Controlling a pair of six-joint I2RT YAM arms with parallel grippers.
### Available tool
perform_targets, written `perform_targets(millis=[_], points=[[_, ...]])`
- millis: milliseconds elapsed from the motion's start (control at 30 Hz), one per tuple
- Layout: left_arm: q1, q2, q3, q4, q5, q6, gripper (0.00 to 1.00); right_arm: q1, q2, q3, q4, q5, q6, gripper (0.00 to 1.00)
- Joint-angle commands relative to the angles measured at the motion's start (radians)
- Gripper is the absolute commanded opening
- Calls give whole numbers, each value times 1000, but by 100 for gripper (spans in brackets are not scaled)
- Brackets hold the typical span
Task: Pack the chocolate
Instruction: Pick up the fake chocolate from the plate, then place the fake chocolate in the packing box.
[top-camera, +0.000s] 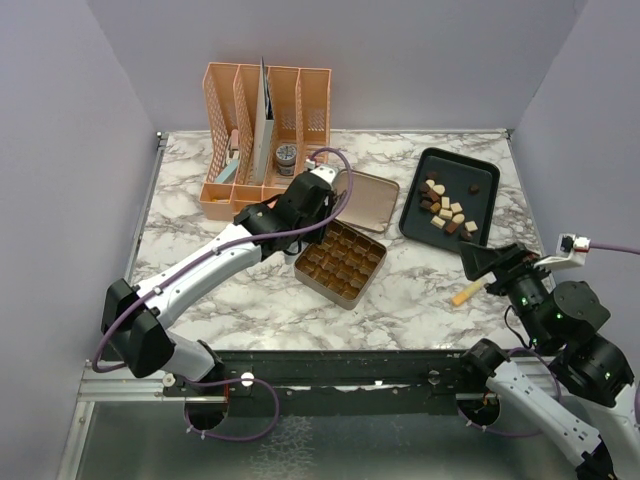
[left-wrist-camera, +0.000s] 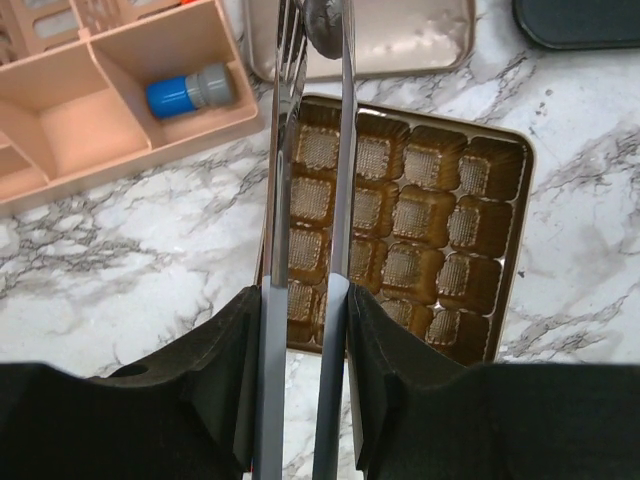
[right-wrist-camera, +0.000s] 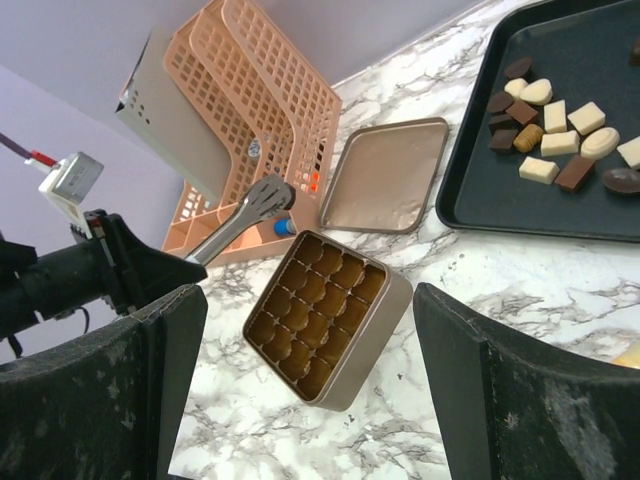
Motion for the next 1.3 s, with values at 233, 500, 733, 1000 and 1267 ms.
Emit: perform_targets(millis=[233,500,733,1000,1267], points=[[23,-37,-48,-74,-45,-31,24,-3,38,1,-23,-3,-15,89],[24,-18,-53,-94,-29,-21,26,-3,31,3,-27,9,-11,89],[24,-9,-51,-91,5,-19,28,-3,46,-4,-14,7,-14,89],[24,-8,-66,-89,10,-18,35,-3,41,-10,-12,2,-11,89],[24,6,-71,-83,44,-19,38,-3,38,-9,-13,-1,-5,89]])
